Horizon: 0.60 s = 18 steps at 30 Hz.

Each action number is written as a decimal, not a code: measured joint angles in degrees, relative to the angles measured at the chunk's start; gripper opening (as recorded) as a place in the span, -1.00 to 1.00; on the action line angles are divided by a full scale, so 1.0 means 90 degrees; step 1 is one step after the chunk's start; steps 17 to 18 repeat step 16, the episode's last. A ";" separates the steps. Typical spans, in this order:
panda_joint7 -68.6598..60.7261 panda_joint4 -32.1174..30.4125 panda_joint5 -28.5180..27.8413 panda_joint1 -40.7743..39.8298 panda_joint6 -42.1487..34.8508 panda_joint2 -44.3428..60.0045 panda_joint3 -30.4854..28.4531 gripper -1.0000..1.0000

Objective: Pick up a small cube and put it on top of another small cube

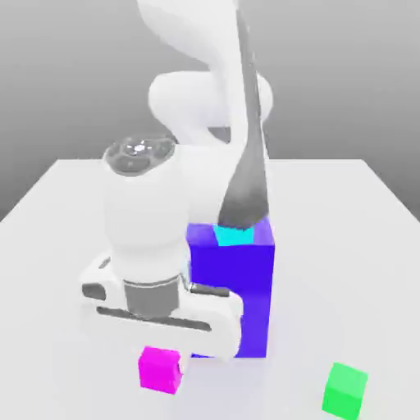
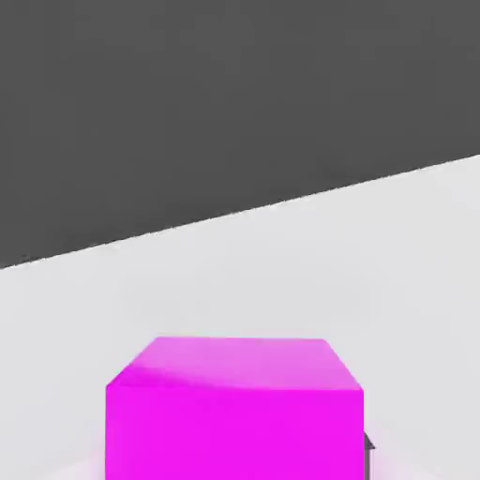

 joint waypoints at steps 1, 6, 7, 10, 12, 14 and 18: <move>-0.0093 -0.0037 -0.0080 0.0157 -0.0026 -0.0069 0.0161 -1.00; -0.0349 0.0187 -0.0797 0.1074 0.0375 0.0561 0.0787 1.00; -0.0349 0.0187 -0.0797 0.1074 0.0375 0.0561 0.0787 1.00; -0.0349 0.0187 -0.0797 0.1074 0.0375 0.0561 0.0787 1.00; -0.0346 0.0268 -0.0956 0.1246 0.0502 0.0773 0.0815 1.00; -0.0435 0.0309 -0.0949 0.1309 0.0333 0.0644 0.0926 1.00; -0.0575 0.0297 -0.0783 0.1278 -0.0026 0.0263 0.1029 1.00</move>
